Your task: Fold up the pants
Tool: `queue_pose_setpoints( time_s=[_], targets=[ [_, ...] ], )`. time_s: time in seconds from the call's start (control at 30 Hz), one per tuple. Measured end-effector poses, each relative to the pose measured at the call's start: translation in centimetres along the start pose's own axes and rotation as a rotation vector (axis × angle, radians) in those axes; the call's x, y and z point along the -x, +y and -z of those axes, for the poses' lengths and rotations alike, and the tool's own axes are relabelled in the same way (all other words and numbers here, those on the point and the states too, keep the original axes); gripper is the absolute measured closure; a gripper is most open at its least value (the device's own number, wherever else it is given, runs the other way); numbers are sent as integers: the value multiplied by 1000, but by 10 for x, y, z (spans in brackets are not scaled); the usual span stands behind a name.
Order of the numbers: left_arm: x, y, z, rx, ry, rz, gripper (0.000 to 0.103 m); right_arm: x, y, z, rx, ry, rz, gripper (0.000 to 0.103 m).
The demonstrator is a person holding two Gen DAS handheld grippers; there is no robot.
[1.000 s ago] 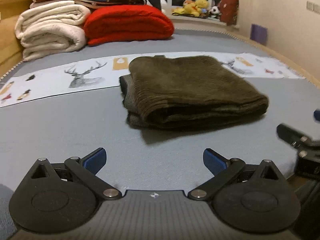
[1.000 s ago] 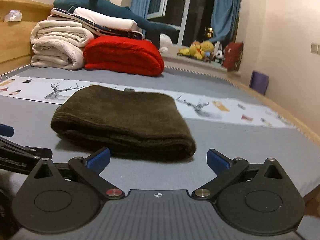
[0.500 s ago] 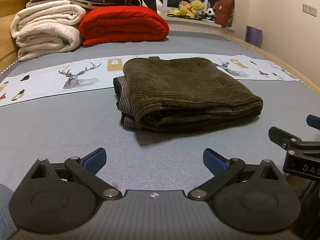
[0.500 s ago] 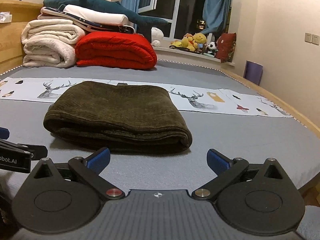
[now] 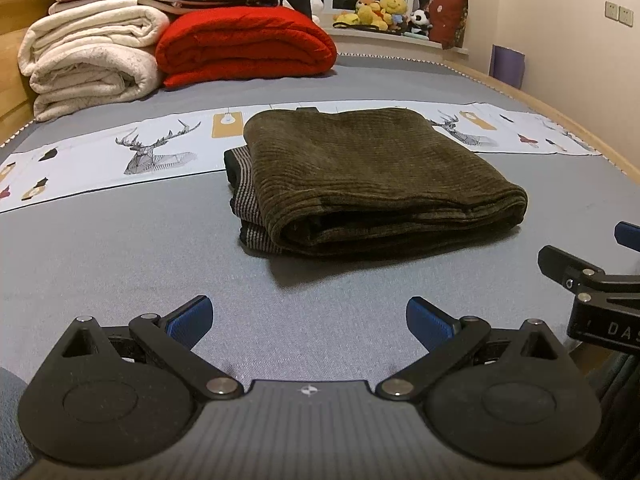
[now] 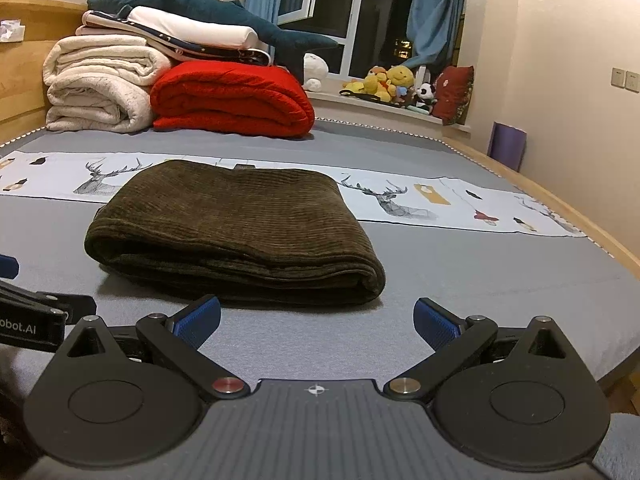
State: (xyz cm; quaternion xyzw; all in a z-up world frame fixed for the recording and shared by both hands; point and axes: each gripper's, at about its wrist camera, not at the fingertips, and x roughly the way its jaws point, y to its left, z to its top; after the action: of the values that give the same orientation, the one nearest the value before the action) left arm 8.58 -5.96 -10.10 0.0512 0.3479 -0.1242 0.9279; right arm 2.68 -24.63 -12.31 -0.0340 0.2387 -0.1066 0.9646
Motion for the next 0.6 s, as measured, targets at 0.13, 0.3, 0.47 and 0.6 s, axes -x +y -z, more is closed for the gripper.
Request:
queue_pose_setpoints(
  time_s=[0.13, 0.3, 0.47, 0.6],
  targets=[
    [-1, 0, 0, 2, 0, -2, 0, 0, -2, 0, -8, 2, 3, 1],
    [-1, 1, 0, 4, 5, 4, 0, -1, -2, 0, -6, 2, 3, 1],
    [-2, 0, 0, -2, 4, 5, 0, 0, -2, 0, -11, 0, 2, 1],
    [-3, -1, 1, -8, 6, 2, 0, 0, -2, 0, -10, 0, 1, 1]
  ],
)
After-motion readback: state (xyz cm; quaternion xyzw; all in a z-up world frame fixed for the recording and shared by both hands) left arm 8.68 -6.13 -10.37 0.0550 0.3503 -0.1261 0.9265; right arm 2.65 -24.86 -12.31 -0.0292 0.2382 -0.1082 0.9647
